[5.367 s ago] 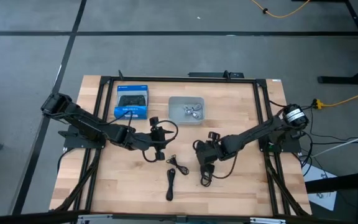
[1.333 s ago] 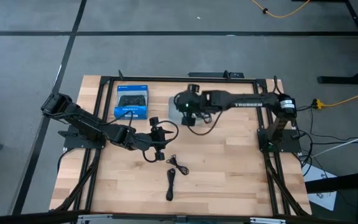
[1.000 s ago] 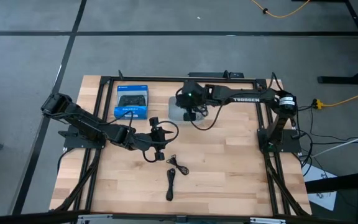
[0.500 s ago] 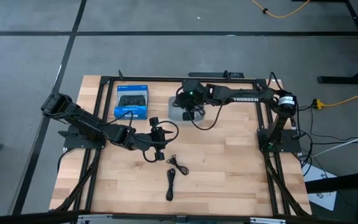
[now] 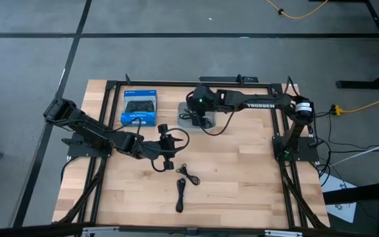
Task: Pick and place USB-C Cables
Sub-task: Put the bottom black charger cable into the white bin
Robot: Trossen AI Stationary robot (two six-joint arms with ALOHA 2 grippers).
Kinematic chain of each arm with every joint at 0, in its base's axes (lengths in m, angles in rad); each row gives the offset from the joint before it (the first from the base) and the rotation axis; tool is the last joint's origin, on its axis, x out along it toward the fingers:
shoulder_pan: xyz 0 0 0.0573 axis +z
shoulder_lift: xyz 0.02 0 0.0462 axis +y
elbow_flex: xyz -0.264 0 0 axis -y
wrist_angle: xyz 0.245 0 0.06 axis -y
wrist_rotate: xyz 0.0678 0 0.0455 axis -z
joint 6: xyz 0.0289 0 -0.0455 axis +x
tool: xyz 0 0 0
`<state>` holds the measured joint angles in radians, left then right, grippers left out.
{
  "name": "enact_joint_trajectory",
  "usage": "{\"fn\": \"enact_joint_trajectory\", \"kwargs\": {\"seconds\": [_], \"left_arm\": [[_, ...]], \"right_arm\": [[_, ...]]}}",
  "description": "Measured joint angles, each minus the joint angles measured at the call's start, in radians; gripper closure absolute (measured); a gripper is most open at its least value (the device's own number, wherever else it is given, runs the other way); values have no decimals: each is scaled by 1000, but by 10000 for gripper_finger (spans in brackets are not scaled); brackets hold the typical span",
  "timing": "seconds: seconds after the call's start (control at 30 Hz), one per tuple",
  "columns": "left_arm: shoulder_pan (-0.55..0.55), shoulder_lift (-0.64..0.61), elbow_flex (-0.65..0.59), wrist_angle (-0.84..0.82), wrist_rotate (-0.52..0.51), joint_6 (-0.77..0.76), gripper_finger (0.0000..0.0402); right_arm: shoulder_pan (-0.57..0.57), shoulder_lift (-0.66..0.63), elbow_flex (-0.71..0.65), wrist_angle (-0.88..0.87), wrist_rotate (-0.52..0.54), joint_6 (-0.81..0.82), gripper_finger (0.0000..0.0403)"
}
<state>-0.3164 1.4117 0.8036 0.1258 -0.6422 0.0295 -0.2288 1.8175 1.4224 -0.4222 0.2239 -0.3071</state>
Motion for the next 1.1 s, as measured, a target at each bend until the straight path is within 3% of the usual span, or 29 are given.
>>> {"fn": "enact_joint_trajectory", "kwargs": {"seconds": [0.2,0.4,0.53,0.67,0.87,1.0,1.1], "left_arm": [[0,0,0,-11,0,-1,282],[0,0,0,-14,45,-66,282],[2,0,0,-3,239,-93,282],[9,18,2,-2,520,-307,283],[-21,171,2,-17,672,-402,309],[-52,264,0,-57,830,-396,339],[-68,293,0,-47,891,-395,367]], "right_arm": [[97,-1,116,-462,43,371,291],[269,-3,36,-721,66,659,290],[380,-2,-56,-717,93,736,290],[473,-2,-84,-717,119,827,290],[573,-2,-79,-741,233,908,290],[608,-2,-71,-780,270,957,290],[614,-2,-71,-803,280,982,290]]}}
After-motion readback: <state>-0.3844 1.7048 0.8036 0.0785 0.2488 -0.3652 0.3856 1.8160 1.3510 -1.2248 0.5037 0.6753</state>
